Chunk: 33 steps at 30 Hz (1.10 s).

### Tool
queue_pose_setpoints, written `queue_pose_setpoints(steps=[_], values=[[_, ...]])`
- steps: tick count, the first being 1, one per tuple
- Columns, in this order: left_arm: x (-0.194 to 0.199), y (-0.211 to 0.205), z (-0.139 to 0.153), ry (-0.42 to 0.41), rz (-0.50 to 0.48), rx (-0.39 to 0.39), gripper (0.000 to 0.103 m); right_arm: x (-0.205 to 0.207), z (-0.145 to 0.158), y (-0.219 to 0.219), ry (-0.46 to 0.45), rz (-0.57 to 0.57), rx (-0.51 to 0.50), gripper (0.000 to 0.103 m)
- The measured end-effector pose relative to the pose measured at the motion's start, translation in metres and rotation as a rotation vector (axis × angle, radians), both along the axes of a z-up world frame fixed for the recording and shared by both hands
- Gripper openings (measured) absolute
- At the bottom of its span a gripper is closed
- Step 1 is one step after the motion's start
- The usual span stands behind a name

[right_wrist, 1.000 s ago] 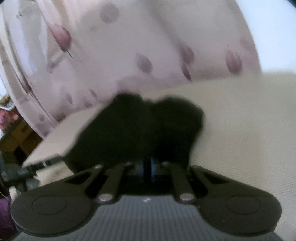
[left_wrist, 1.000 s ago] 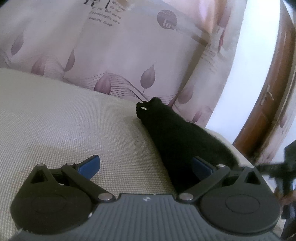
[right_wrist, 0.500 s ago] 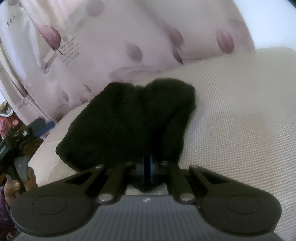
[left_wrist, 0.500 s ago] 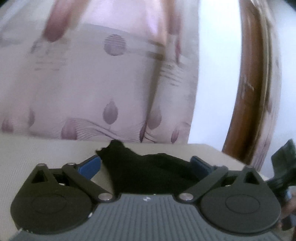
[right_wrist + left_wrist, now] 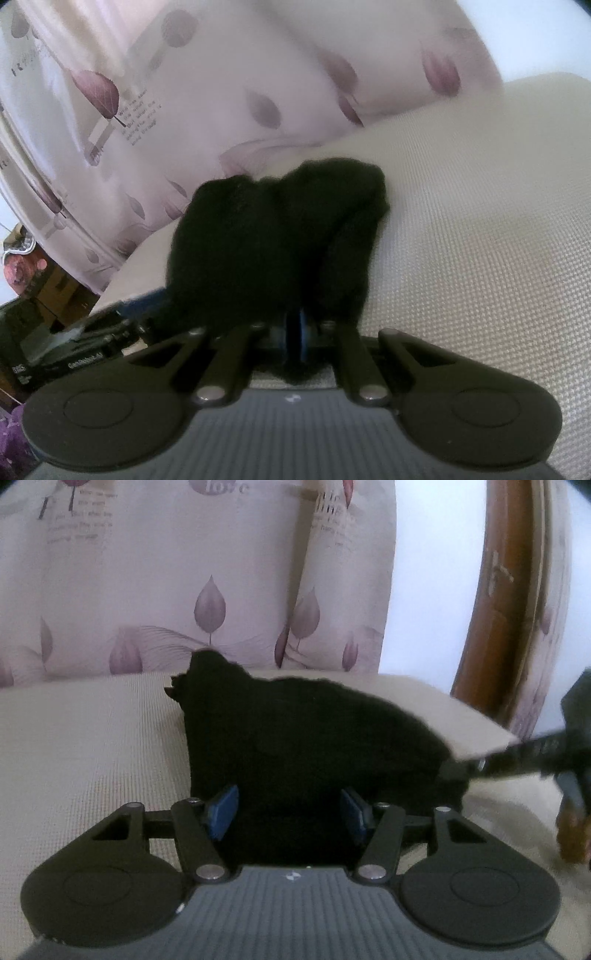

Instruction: Fold small clothes

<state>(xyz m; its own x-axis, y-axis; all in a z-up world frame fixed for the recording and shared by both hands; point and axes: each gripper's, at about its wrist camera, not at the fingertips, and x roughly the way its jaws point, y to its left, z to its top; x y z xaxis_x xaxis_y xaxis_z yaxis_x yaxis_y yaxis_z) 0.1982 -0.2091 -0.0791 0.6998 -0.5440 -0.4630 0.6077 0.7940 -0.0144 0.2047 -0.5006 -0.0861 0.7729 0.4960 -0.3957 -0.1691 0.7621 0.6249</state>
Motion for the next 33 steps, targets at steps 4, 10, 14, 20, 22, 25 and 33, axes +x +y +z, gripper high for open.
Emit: queue_pose_setpoints(steps=[4, 10, 14, 20, 22, 25, 33], values=[[-0.003, -0.002, -0.002, -0.003, -0.005, 0.025, 0.059, -0.004, 0.026, -0.002, -0.064, -0.060, -0.015, 0.013], [-0.001, 0.002, -0.002, 0.004, -0.007, 0.003, 0.068, 0.025, 0.067, 0.034, -0.192, -0.049, -0.176, 0.013], [0.001, 0.003, -0.001, 0.015, -0.011, -0.007, 0.070, 0.044, 0.050, 0.058, -0.132, 0.011, -0.318, 0.013], [0.003, 0.010, -0.003, 0.076, -0.021, -0.041, 0.079, 0.034, 0.017, 0.020, -0.058, -0.084, -0.175, 0.014], [0.006, 0.012, -0.004, 0.096, -0.014, -0.055, 0.079, 0.031, 0.031, 0.014, -0.101, -0.139, -0.198, 0.014], [0.008, 0.013, -0.005, 0.106, -0.011, -0.071, 0.079, 0.046, 0.050, 0.012, -0.145, -0.141, -0.215, 0.014], [0.006, 0.013, -0.005, 0.115, -0.015, -0.067, 0.079, 0.150, 0.017, 0.031, -0.009, -0.066, -0.308, 0.014]])
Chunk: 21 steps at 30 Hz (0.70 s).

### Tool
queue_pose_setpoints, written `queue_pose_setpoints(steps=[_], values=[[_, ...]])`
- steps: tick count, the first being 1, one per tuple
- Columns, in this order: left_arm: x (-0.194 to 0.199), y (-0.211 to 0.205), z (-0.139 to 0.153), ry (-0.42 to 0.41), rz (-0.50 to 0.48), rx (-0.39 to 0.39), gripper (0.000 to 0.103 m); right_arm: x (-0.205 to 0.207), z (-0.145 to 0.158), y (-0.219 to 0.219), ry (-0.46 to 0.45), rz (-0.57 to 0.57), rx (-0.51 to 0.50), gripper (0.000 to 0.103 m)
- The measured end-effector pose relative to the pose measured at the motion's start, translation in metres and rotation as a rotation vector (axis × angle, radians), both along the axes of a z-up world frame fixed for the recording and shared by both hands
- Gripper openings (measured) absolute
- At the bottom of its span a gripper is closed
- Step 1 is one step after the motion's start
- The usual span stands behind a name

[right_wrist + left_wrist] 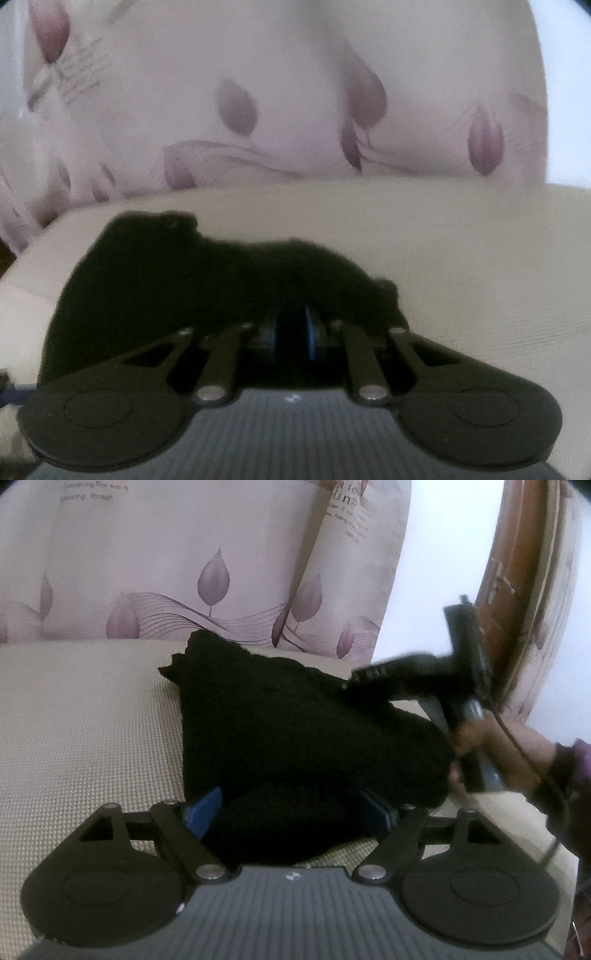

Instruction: Fold small clothes

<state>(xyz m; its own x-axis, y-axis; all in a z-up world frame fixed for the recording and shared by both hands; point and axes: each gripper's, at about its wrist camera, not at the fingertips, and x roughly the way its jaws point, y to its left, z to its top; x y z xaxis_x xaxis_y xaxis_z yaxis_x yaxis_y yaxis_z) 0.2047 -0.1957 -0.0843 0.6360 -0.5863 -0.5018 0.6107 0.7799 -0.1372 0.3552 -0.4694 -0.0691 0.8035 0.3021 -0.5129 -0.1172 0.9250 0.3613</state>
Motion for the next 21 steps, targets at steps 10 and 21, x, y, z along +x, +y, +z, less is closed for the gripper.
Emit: queue_pose_setpoints(steps=[10, 21], values=[[0.001, 0.002, 0.000, 0.008, -0.002, -0.027, 0.083, -0.091, 0.030, -0.006, -0.213, 0.047, 0.139, 0.017], [0.006, 0.003, -0.003, 0.036, 0.057, -0.003, 0.099, -0.159, -0.010, 0.021, -0.138, 0.058, 0.042, 0.016]])
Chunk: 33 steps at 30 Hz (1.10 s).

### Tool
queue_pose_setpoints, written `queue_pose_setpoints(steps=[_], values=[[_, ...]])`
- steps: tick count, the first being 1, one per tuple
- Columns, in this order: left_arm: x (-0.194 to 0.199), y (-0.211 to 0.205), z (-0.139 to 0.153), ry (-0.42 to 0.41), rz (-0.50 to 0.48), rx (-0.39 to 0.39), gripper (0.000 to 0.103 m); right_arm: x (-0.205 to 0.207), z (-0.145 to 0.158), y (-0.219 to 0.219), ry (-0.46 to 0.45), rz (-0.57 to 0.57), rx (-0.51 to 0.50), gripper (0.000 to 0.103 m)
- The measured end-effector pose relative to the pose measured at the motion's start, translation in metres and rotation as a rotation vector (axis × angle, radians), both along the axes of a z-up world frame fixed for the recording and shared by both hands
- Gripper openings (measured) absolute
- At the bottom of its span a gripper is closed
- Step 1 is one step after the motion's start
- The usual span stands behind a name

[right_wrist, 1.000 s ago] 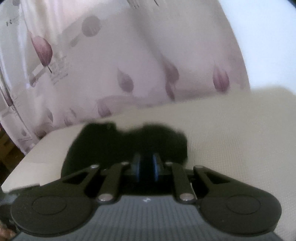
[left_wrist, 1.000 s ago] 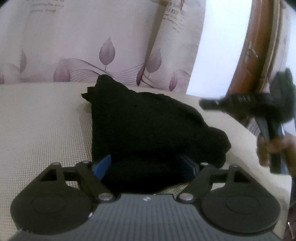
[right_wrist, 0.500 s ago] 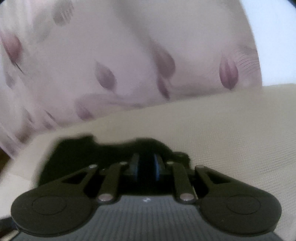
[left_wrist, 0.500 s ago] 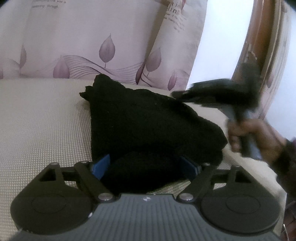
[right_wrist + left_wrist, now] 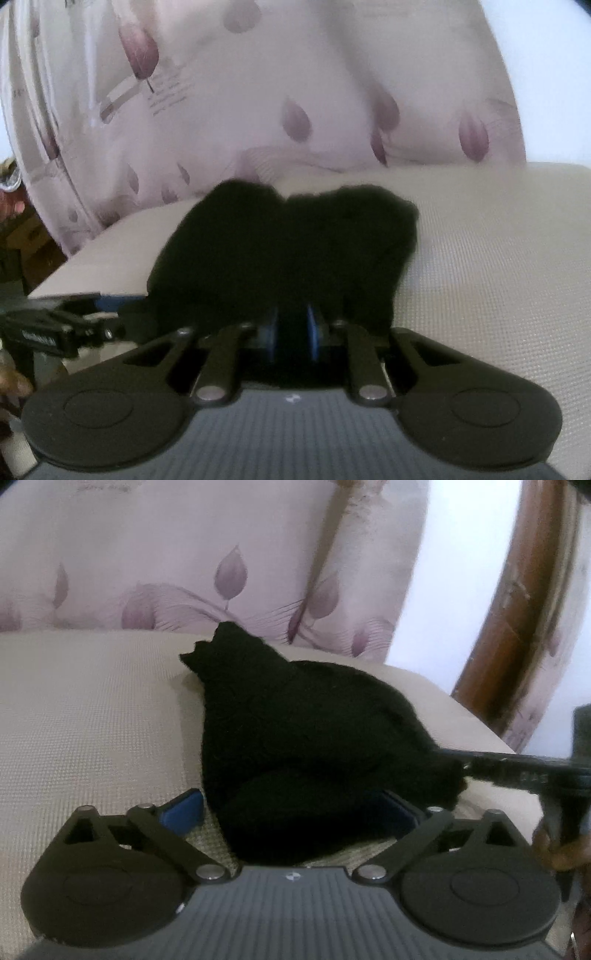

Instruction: Fold small clothes

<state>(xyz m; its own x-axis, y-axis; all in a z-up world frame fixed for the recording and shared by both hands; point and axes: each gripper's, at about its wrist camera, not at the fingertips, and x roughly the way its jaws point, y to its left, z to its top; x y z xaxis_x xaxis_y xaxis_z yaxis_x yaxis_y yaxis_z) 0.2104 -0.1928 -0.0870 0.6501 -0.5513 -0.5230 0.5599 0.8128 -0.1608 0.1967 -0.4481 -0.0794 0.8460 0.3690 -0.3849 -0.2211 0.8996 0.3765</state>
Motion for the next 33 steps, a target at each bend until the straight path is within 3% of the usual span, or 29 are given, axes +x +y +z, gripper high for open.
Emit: queue_pose_setpoints(steps=[4, 8, 13, 15, 17, 33], values=[[0.004, 0.007, -0.001, 0.019, 0.028, -0.021, 0.099, -0.007, 0.011, -0.001, -0.089, -0.059, 0.082, 0.019], [0.003, 0.003, -0.001, 0.006, 0.034, 0.007, 0.099, -0.001, 0.026, -0.001, -0.133, -0.137, 0.047, 0.020], [0.002, 0.003, 0.000, 0.004, 0.053, 0.008, 0.099, 0.018, 0.003, 0.020, -0.008, -0.154, -0.127, 0.031], [0.002, 0.003, 0.000, -0.001, 0.057, 0.014, 0.099, 0.014, -0.001, 0.022, -0.020, -0.175, -0.153, 0.042], [0.002, 0.001, 0.000, -0.002, 0.061, 0.024, 0.099, 0.017, -0.005, 0.024, -0.003, -0.163, -0.169, 0.044], [-0.001, 0.005, 0.006, -0.021, 0.111, 0.041, 0.103, 0.018, -0.010, 0.015, 0.010, -0.155, -0.091, 0.055]])
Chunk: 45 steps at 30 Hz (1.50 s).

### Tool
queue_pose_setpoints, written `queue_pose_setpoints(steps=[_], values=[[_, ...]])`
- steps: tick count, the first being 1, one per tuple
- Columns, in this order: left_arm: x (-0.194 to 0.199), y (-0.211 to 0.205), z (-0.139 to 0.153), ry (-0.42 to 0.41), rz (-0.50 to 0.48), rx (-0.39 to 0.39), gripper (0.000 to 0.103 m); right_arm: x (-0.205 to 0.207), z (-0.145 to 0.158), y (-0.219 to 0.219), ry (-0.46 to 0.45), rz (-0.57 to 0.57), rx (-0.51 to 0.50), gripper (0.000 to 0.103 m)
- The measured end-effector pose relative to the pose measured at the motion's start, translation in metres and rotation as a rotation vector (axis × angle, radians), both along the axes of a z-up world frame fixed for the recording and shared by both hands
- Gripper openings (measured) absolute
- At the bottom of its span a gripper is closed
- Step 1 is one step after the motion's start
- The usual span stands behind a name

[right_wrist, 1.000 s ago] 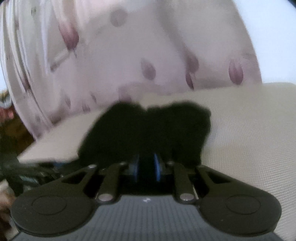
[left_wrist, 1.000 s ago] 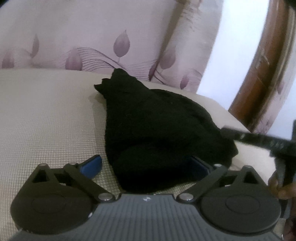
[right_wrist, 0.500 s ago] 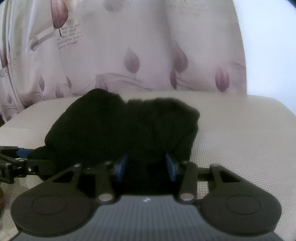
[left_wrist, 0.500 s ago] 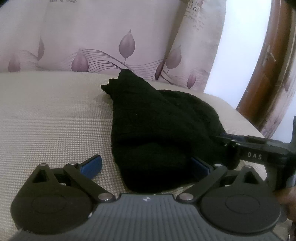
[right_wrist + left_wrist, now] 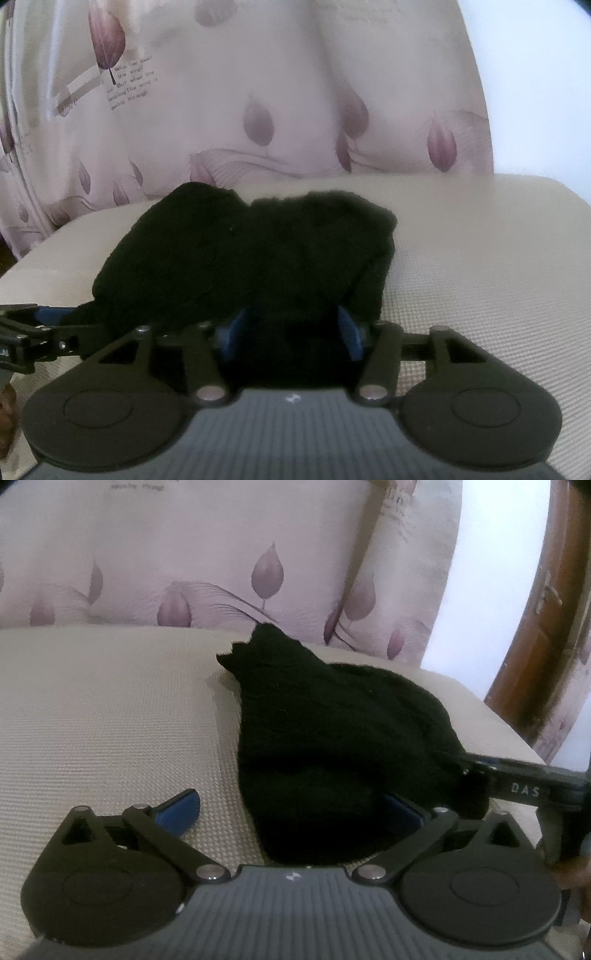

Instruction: Fold small clothes

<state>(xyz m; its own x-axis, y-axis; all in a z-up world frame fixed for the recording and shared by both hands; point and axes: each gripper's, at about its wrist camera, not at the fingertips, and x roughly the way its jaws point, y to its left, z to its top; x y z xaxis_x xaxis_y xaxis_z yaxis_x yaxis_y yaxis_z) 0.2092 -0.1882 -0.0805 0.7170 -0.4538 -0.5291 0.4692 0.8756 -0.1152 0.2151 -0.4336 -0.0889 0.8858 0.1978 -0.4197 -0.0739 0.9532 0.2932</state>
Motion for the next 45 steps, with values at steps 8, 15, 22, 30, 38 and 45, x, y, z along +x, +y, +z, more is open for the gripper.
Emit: queue_pose_setpoints(steps=[8, 15, 22, 30, 38, 45], values=[[0.006, 0.006, 0.015, -0.046, 0.032, 0.063, 0.103, -0.008, 0.004, -0.008, -0.033, 0.063, 0.068, 0.092], [0.048, 0.016, 0.025, 0.058, -0.064, 0.003, 0.103, -0.004, 0.013, -0.057, 0.001, 0.009, 0.264, 0.093], [0.100, 0.009, 0.008, 0.240, -0.246, -0.127, 0.103, 0.041, -0.001, -0.068, 0.145, 0.136, 0.304, 0.094], [0.135, -0.017, -0.003, 0.290, -0.354, -0.223, 0.079, 0.077, 0.002, -0.049, 0.128, 0.201, 0.285, 0.093], [0.111, 0.005, 0.016, 0.238, -0.295, -0.226, 0.039, 0.072, 0.012, -0.025, 0.118, 0.223, 0.407, 0.035], [0.060, 0.067, 0.062, 0.190, -0.250, -0.214, 0.039, 0.034, 0.049, 0.021, 0.034, 0.288, 0.445, 0.035]])
